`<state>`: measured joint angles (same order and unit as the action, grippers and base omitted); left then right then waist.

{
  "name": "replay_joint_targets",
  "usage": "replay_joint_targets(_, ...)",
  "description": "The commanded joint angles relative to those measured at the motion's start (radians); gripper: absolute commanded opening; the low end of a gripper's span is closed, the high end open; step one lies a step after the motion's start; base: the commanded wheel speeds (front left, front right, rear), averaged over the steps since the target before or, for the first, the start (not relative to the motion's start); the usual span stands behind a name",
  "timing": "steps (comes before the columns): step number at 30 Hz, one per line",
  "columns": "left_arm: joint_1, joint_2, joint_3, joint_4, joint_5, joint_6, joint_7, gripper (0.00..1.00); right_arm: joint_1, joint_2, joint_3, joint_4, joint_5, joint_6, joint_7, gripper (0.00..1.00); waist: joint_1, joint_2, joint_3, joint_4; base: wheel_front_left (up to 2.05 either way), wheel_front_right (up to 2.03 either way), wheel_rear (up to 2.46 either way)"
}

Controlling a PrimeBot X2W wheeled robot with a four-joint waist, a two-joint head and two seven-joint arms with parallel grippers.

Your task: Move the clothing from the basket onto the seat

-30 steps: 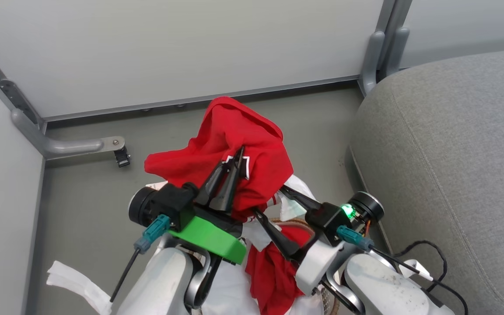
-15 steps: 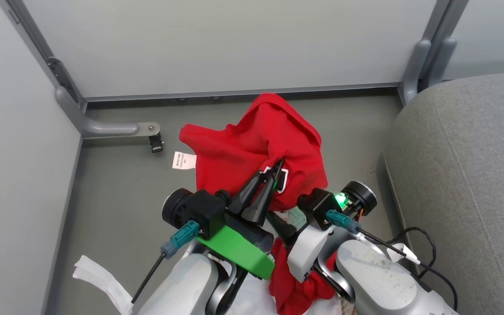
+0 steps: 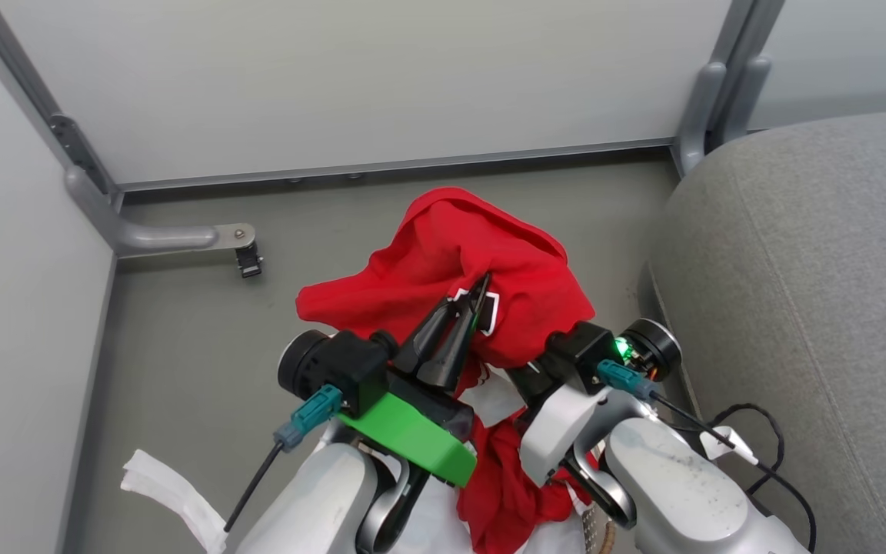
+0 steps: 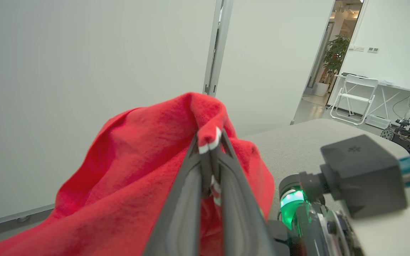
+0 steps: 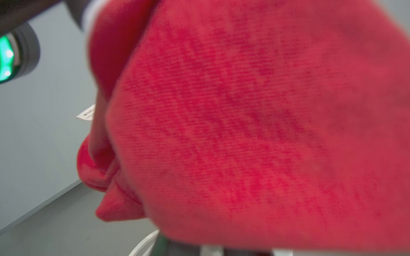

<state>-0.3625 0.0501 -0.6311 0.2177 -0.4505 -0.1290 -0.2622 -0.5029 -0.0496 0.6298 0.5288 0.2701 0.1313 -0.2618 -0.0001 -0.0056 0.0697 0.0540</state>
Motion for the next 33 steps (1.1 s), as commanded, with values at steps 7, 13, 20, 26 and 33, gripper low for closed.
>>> replay_joint_targets(7,0.024,0.002,0.059,0.02,0.048,-0.003,-0.002,1.0,0.054,-0.004,-0.081,-0.058,-0.013,-0.001,-0.004,0.0,0.0001,0.0056,0.009,-0.108,0.0,0.0,0.0)
replay_joint_targets(13,0.048,0.002,0.118,0.044,0.082,-0.003,-0.002,1.0,0.095,-0.007,-0.135,-0.107,-0.012,-0.001,-0.004,0.0,0.0001,0.0056,0.031,-0.262,0.0,0.0,0.0)
replay_joint_targets(20,0.056,0.002,0.133,0.069,0.119,-0.003,-0.002,1.0,0.138,-0.024,-0.194,-0.146,-0.008,-0.001,-0.004,0.0,0.0001,0.0056,0.064,-0.433,0.0,0.0,0.0)
replay_joint_targets(26,0.062,0.003,0.14,0.079,0.128,-0.003,-0.002,1.0,0.177,-0.036,-0.253,-0.185,-0.008,-0.001,-0.004,0.0,0.0001,0.0056,0.083,-0.544,0.0,0.0,0.0)
replay_joint_targets(33,0.037,0.004,0.116,0.103,0.128,-0.003,-0.002,1.0,0.202,-0.064,-0.323,-0.215,-0.013,-0.001,-0.004,0.0,0.0001,0.0056,0.117,-0.593,0.0,0.0,0.0)
